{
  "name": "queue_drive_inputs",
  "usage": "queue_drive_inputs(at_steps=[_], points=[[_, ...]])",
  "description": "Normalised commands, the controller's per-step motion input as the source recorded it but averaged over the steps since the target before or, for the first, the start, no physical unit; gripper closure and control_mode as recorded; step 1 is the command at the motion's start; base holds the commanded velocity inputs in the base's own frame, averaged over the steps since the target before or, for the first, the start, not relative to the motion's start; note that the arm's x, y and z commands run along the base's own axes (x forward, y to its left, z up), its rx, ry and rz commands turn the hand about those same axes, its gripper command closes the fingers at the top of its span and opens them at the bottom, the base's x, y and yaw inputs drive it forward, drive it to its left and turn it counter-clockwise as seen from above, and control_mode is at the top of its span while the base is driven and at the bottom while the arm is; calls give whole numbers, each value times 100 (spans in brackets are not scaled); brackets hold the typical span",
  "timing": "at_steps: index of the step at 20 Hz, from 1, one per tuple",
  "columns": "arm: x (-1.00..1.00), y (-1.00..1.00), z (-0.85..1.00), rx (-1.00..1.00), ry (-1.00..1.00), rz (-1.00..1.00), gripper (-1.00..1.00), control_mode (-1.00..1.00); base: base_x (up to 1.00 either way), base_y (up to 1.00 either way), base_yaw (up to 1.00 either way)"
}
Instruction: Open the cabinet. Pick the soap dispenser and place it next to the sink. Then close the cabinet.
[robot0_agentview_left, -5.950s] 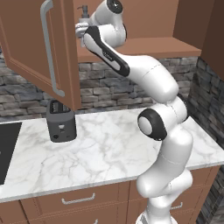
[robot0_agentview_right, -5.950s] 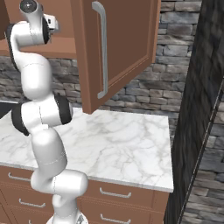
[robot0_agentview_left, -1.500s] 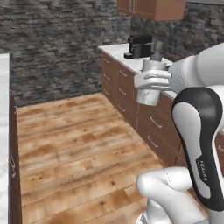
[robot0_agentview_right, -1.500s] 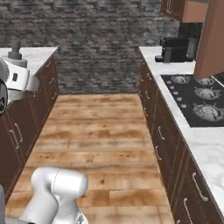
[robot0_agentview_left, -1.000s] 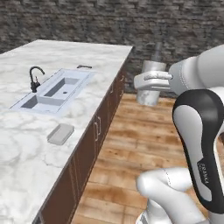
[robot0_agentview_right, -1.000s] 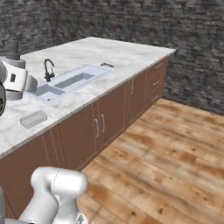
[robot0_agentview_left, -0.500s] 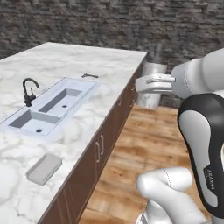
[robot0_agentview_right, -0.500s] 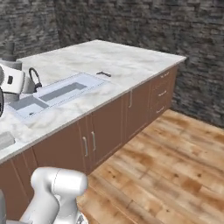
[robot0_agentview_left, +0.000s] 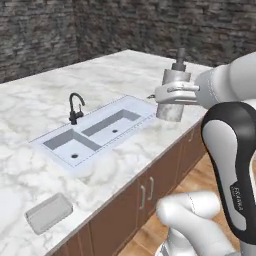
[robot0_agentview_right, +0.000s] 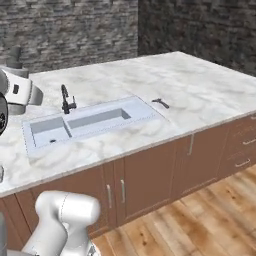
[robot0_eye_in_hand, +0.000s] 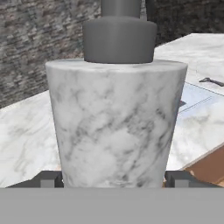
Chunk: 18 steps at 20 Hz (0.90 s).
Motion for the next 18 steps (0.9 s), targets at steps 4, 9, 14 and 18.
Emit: queue_drive_inputs(at_steps=[4, 9, 14, 18], points=[[0, 0, 0, 0, 0, 0, 100, 100, 82, -2, 84], [0, 0, 0, 0, 0, 0, 100, 100, 72, 0, 87], [0, 0, 0, 0, 0, 0, 100, 100, 43, -6, 27], [0, 0, 0, 0, 0, 0, 100, 100, 5, -5, 0]])
